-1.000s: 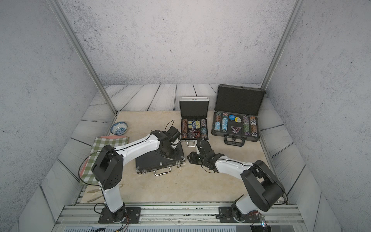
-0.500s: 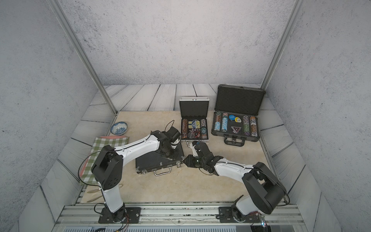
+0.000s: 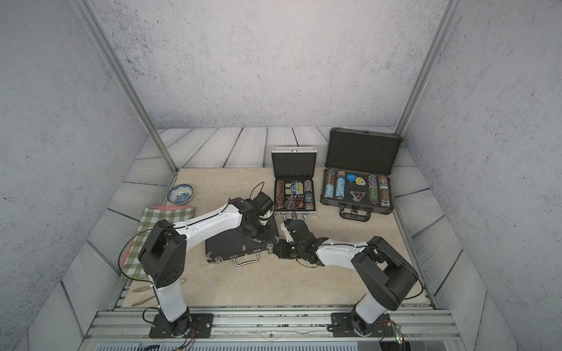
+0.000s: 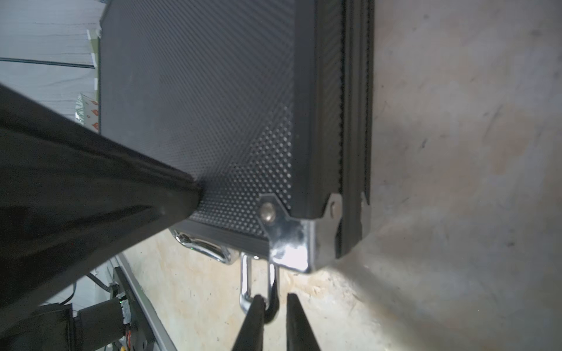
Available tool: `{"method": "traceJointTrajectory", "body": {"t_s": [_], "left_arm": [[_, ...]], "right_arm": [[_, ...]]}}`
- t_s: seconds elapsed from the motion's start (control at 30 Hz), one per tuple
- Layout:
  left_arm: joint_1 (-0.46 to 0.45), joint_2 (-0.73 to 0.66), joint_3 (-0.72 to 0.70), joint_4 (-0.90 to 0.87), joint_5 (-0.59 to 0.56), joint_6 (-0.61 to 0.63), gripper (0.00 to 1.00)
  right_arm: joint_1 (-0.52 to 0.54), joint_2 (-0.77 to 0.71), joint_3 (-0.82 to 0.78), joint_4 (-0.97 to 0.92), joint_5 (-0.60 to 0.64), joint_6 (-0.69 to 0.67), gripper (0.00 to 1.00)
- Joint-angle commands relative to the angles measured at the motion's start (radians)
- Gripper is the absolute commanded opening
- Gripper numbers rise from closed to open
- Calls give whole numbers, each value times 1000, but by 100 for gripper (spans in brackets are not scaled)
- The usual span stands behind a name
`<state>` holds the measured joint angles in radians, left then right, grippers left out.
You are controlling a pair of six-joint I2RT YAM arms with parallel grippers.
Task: Close the poker set cases
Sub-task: Fasten the fastener on the poker set case.
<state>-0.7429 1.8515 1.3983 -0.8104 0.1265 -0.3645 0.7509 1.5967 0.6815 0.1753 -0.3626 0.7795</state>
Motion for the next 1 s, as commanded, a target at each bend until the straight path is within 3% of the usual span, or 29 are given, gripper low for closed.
{"method": "traceJointTrajectory", "body": {"t_s": [0.0, 0.63, 0.83, 0.97], "left_arm": [[-4, 52, -45, -41, -37, -5, 10], [-4, 26, -84, -21, -34, -11, 9], [-1, 7, -102, -10, -49, -21, 9], [5, -1, -107, -1, -46, -30, 8]], "right_arm": [[5, 51, 20, -6, 25, -17, 16], [7, 130, 54, 23, 68, 39, 20], [7, 37, 7, 47, 72, 120, 33], [7, -48, -28, 32, 105, 209, 49]]}}
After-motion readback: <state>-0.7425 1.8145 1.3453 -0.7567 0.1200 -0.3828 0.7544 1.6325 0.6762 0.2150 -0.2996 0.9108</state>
